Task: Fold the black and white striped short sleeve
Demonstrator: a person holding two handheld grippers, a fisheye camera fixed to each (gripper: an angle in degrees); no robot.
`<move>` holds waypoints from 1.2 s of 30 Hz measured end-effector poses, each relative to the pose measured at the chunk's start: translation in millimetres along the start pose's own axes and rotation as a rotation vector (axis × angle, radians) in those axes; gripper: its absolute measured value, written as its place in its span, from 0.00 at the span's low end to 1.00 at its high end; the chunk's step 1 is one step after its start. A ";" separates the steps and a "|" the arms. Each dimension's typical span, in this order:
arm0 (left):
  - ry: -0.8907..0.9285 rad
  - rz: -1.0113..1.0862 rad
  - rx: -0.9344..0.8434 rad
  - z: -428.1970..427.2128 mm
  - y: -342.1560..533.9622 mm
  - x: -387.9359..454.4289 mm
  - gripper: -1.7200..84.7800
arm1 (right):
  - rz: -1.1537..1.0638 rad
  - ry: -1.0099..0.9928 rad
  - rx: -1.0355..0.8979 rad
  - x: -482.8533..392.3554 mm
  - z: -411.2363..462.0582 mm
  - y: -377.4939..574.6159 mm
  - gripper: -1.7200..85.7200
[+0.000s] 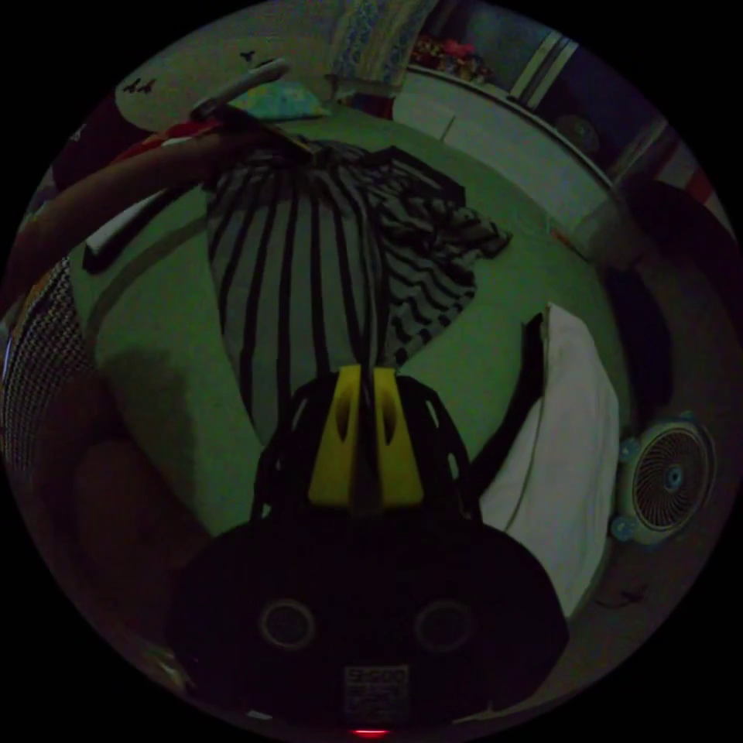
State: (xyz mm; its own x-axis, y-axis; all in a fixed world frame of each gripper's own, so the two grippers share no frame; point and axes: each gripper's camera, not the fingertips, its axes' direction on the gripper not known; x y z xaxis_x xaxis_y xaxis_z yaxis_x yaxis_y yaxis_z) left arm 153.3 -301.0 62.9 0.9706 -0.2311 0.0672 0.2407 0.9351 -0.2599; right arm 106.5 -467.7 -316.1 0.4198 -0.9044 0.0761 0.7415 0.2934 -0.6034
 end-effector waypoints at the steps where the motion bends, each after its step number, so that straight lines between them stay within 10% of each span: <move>1: 0.016 0.003 0.008 -9.8 9.0 -0.1 0.04 | -0.004 -0.042 0.035 -3.0 -12.9 4.8 0.01; 15: 0.224 -0.396 0.008 -130.1 304.1 -35.7 0.03 | -0.074 -0.160 0.080 -93.6 -24.2 77.0 0.01; 36: 0.232 -0.520 -0.027 -115.0 445.9 1.2 0.12 | -0.005 -0.155 -0.295 -49.6 18.1 99.5 0.09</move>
State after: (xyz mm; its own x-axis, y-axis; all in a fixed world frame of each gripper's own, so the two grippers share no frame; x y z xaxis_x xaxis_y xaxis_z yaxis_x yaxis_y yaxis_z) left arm 262.1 84.9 -163.7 0.6992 -0.7146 -0.0194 0.6837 0.6764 -0.2737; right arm 168.8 -388.0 -365.6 0.5084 -0.8409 0.1858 0.5694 0.1664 -0.8051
